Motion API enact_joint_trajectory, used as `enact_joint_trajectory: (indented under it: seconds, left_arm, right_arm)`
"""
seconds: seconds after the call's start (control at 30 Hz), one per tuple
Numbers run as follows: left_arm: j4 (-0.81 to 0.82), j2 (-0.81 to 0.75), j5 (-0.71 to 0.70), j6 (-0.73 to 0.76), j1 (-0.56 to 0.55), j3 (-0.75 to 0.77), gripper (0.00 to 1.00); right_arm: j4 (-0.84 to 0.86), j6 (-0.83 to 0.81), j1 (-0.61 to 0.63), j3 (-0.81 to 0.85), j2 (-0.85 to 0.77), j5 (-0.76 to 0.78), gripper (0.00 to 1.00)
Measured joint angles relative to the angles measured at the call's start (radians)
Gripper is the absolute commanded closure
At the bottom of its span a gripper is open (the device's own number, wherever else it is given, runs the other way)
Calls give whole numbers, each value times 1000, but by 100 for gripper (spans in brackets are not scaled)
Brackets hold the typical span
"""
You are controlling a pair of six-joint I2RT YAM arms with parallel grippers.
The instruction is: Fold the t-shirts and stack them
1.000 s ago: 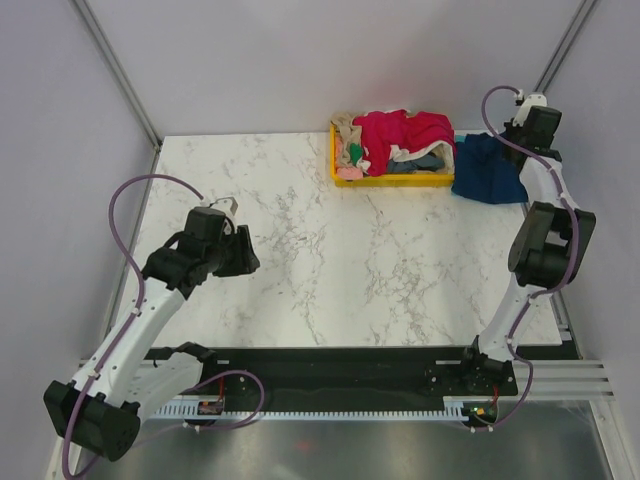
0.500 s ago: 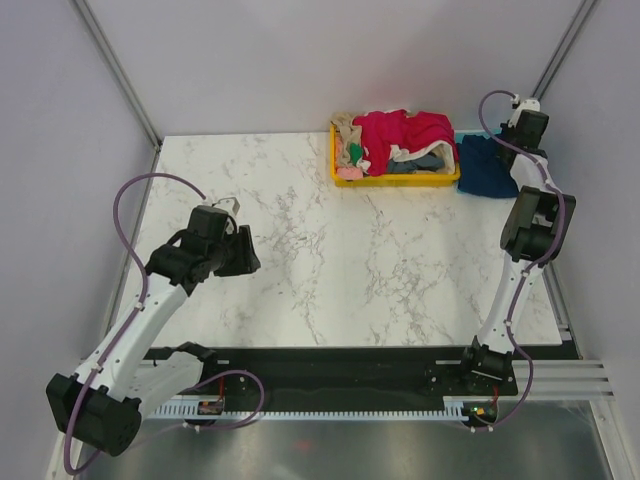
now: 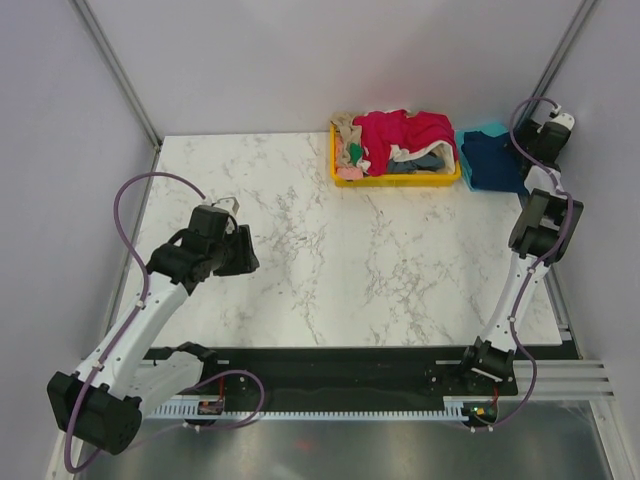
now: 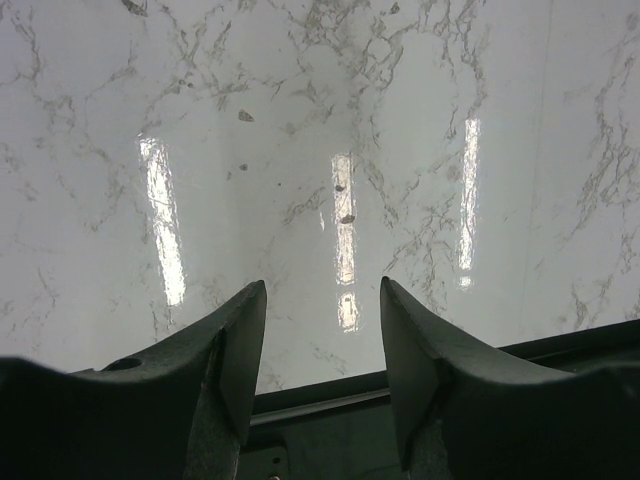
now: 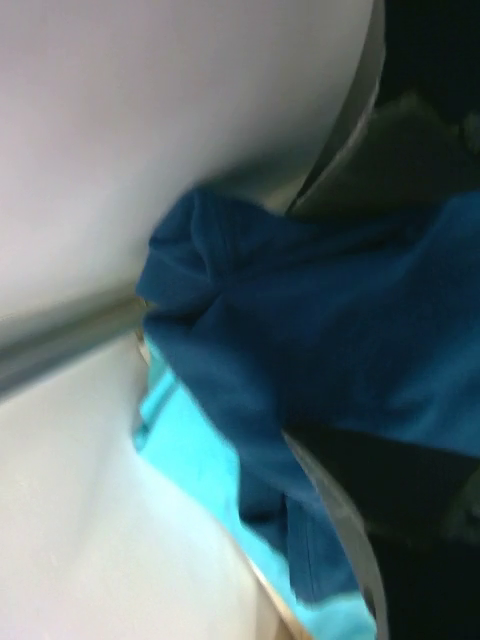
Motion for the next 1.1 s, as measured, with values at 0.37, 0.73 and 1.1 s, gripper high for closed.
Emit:
enact_joint_trajectory:
  seconds: [0.37,0.73,1.1]
  left_arm:
    - [0,0,-1,0,0,0,44]
    - [0,-1,-1,0,0,0,44]
    - [0,-5,-1,0,0,0,44]
  right_arm:
    - [-49,85,7,-59,-91,-5,2]
    - [-74,108,30,-237,-354,-5,2]
    - [-277,161,160,-158,-187,-58,26]
